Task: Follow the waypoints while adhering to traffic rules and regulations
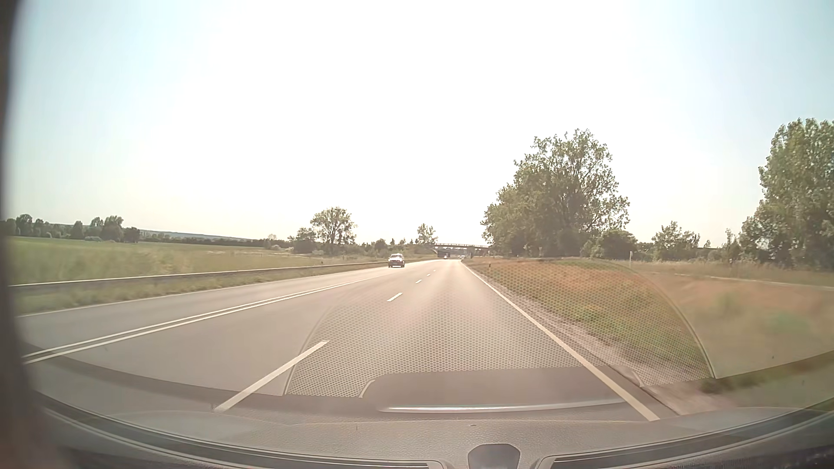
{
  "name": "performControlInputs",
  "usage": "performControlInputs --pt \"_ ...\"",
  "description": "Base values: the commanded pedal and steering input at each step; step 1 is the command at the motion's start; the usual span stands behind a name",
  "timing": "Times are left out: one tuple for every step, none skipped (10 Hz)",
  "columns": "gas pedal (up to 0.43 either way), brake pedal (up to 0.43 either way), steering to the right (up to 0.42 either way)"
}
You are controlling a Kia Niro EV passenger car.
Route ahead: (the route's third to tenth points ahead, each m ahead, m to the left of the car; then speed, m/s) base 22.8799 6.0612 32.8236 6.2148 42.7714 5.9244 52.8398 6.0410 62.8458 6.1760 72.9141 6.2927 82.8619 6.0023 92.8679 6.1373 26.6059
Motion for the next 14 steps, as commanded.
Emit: performControlInputs --pt "0.461 0.006 0.000" --pt "0.461 0.006 0.001" --pt "0.461 0.006 0.003" --pt "0.461 0.006 0.004" --pt "0.461 0.006 0.004" --pt "0.461 0.006 0.004" --pt "0.461 0.006 0.004" --pt "0.461 0.006 0.004" --pt "0.461 0.006 0.004" --pt "0.461 0.006 0.004" --pt "0.461 0.006 0.004" --pt "0.461 0.006 0.004" --pt "0.461 0.006 0.004" --pt "0.461 0.006 0.004"
